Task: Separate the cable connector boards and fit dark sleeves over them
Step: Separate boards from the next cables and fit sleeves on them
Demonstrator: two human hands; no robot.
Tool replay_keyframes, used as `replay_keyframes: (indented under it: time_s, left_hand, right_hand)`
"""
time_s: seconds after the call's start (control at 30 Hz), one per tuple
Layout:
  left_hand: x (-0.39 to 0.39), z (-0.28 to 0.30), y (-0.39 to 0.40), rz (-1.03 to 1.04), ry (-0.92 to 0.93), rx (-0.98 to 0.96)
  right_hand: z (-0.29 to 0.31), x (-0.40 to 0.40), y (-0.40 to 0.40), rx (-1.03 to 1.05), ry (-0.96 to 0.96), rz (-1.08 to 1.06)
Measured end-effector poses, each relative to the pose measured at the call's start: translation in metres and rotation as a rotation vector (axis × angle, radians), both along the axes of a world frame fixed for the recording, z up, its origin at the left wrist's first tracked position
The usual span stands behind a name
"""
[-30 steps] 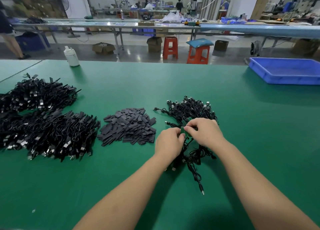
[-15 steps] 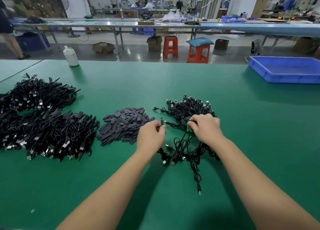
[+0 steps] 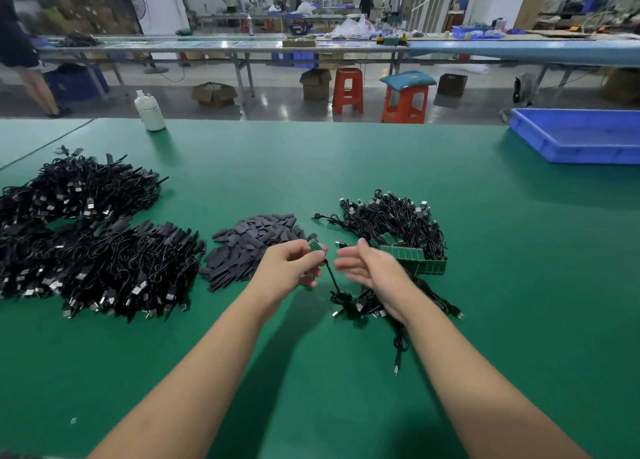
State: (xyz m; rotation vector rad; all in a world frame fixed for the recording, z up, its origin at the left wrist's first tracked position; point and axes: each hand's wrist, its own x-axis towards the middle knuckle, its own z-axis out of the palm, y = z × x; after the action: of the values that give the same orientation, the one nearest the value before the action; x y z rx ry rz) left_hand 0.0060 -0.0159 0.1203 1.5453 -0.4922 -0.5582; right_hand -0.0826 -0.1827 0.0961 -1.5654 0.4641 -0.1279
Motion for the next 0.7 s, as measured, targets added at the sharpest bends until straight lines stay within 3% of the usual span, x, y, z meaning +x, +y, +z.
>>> replay_keyframes:
  time_s: [0.17,0.3,0.57,0.63,0.7]
  left_hand:
    - [0.007,-0.027,0.0,0.063,-0.003,0.113]
    - [0.009,-0.045,0.001,0.02,0.094,0.199]
    - [0.021,-0.067,0.008,-0.053,0.109,0.309]
    - [0.026,-0.074,0.009,-0.011,-0.024,0.35]
    - [0.036,-0.084,0.014,0.128,-0.334,0.522]
  right_hand:
    - [-0.02,0.002,0.041,0.295,-0.004,0.013]
    - [-0.038,0.004,0.054,0.196,0.064,0.035]
    - [-0.06,0.003,0.051,0.132,0.092,0.019]
    - [-0.065,0.003,0.052,0.054,0.067,-0.001]
    - [-0.07,0.002,0.053,-0.073,0.095,0.005]
